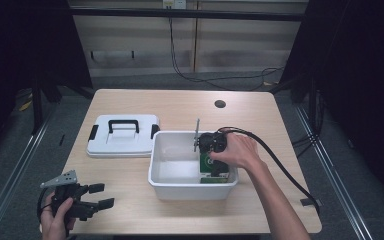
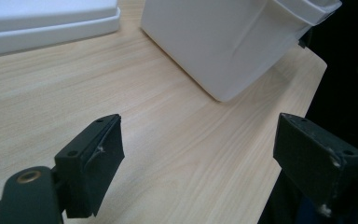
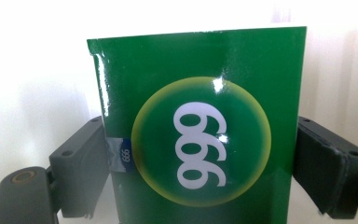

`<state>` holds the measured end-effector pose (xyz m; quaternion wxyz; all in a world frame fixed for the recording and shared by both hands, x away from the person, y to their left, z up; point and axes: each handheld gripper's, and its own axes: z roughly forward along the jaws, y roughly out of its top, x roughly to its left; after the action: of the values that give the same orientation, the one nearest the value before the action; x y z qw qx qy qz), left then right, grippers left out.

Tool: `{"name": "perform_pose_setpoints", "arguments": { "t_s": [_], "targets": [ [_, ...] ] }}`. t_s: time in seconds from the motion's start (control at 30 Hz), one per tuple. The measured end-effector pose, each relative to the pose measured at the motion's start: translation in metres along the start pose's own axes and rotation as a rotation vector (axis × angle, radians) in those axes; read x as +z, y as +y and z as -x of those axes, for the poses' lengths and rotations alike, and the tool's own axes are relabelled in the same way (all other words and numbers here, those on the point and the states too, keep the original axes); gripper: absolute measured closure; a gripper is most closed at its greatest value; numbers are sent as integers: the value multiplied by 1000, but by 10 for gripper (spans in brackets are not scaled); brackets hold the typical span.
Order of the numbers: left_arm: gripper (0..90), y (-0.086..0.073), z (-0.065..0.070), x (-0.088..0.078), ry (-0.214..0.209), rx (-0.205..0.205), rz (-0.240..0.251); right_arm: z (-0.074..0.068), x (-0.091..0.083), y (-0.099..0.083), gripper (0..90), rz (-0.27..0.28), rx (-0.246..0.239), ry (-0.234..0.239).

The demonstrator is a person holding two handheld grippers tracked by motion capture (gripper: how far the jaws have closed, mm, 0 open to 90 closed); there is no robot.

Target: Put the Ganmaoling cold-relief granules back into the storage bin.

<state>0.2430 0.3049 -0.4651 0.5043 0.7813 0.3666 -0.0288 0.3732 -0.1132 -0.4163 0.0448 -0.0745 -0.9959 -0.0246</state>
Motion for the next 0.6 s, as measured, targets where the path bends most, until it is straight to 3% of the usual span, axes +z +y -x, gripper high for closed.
{"name": "perform_pose_setpoints", "arguments": {
  "t_s": [0.13,0.37,0.6],
  "targets": [
    [160,0,0,0,0,3,-2,-3,-2,-2,122,25,3,3],
    [160,0,0,-1,8,-2,3,-7,-9,-9,102,98,-32,-35],
    [160,0,0,0,2,2,-9,-10,-20,-20,95,147,3,-72]
  ]
}}
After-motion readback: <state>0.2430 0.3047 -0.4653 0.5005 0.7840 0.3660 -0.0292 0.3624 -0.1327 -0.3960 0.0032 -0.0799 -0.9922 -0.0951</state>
